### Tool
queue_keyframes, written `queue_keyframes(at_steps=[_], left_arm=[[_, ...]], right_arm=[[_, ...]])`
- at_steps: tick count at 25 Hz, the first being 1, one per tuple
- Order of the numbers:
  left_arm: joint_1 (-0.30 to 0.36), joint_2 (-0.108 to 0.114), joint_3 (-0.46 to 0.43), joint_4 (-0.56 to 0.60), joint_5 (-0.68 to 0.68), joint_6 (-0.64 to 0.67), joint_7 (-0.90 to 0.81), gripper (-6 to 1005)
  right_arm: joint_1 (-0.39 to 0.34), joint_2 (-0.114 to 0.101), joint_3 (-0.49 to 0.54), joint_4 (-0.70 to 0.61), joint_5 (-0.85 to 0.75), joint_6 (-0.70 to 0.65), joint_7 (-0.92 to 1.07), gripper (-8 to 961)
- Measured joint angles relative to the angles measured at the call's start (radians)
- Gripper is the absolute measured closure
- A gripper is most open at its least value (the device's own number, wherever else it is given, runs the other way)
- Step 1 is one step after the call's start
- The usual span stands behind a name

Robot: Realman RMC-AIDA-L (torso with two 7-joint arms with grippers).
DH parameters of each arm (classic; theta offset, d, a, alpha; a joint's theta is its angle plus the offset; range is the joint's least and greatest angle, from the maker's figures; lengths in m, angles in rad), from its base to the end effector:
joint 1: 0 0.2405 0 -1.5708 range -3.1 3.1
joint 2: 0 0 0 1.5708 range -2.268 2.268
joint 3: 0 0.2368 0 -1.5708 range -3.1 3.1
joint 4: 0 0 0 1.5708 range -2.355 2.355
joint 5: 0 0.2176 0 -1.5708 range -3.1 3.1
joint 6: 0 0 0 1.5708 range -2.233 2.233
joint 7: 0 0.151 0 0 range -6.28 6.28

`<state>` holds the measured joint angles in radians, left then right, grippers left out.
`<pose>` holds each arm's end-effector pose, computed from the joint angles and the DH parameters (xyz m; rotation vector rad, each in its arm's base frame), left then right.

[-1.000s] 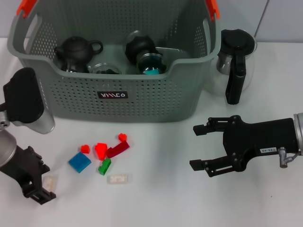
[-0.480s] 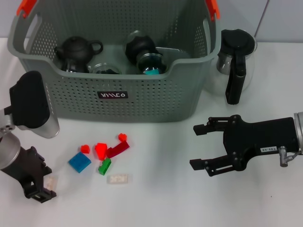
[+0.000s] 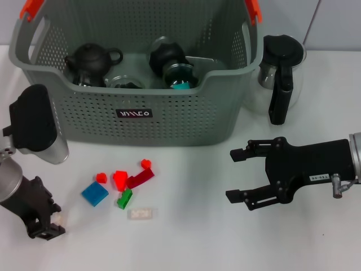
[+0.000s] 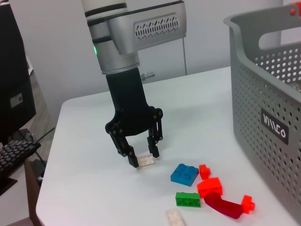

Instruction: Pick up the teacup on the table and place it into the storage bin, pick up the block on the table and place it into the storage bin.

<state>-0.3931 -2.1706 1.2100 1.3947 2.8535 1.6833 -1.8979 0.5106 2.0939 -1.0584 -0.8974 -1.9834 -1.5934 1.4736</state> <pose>-0.2588 0.2982 0.0243 -2.7815 -0.5408 0.8573 0.2025 0.3207 -0.0175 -3.0327 0.3145 0.4553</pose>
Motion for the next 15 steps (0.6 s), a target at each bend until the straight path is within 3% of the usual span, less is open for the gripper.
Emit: queue_keyframes(at_steps=[5, 7, 8, 9, 10, 11, 13, 15], left_arm=[[0.009, -0.001, -0.046, 0.07, -0.083, 0.055, 0.029, 581], [0.01, 0.0, -0.122, 0.134, -0.18, 0.109, 0.066, 580], [0.008, 0.002, -0.237, 0.202, -0.319, 0.16, 0.107, 579], [0.008, 0.002, -0.237, 0.202, -0.319, 0.16, 0.107, 579], [-0.003, 0.008, -0.359, 0.25, -0.473, 0.181, 0.139, 578], [-0.003, 0.008, -0.359, 0.25, -0.473, 0.181, 0.139, 578], [-0.033, 0.015, -0.462, 0.245, -0.612, 0.156, 0.16, 576], [-0.042, 0.015, -0.478, 0.238, -0.641, 0.144, 0.164, 575]], right_arm=[[0.002, 0.0, 0.002, -0.003, 0.0, -0.003, 0.003, 38], [0.002, 0.0, 0.006, -0.003, 0.0, -0.004, 0.005, 39], [0.001, -0.002, 0.01, -0.004, 0.0, -0.004, 0.006, 39], [0.001, -0.002, 0.01, -0.004, 0.0, -0.004, 0.006, 39], [0.0, -0.003, 0.011, -0.006, 0.0, -0.003, 0.006, 39], [0.0, -0.003, 0.011, -0.006, 0.0, -0.003, 0.006, 39], [0.002, -0.003, 0.01, -0.007, 0.0, -0.001, 0.007, 39], [0.005, -0.003, 0.007, -0.007, 0.0, -0.001, 0.007, 38]])
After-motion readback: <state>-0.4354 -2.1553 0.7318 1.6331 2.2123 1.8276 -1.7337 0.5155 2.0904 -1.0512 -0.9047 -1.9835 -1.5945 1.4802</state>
